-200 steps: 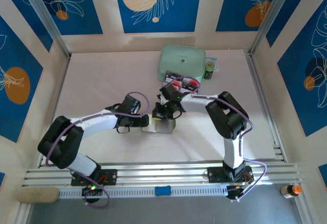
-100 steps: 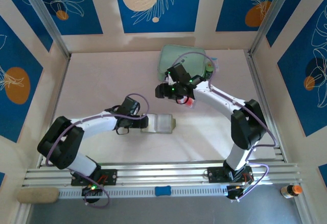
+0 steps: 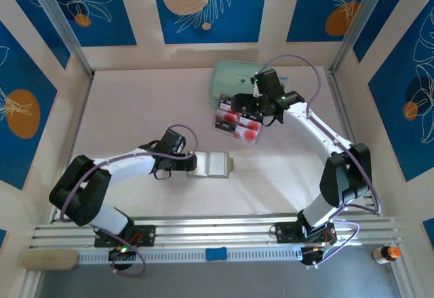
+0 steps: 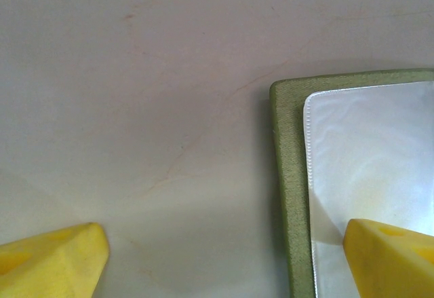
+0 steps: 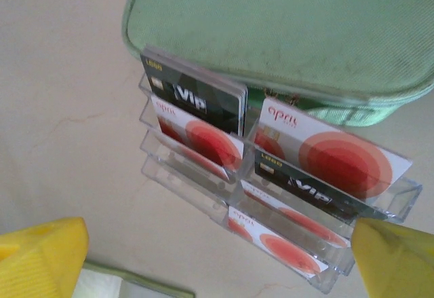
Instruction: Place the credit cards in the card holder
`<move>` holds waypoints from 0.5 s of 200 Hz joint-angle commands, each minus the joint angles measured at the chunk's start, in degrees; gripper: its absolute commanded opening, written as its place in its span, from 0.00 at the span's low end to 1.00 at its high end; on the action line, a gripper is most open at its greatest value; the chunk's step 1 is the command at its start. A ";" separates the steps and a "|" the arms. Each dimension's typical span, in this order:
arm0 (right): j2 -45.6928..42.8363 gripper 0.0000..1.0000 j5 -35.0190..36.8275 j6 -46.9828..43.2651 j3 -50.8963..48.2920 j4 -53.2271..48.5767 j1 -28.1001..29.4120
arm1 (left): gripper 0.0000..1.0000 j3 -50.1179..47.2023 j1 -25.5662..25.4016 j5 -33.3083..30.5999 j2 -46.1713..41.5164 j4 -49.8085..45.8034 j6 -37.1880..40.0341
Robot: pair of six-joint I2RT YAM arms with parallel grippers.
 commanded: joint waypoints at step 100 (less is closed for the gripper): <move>8.24 0.46 2.17 -15.63 -3.47 -4.96 0.98 | 0.92 -1.27 0.12 -1.22 -1.03 -2.61 0.71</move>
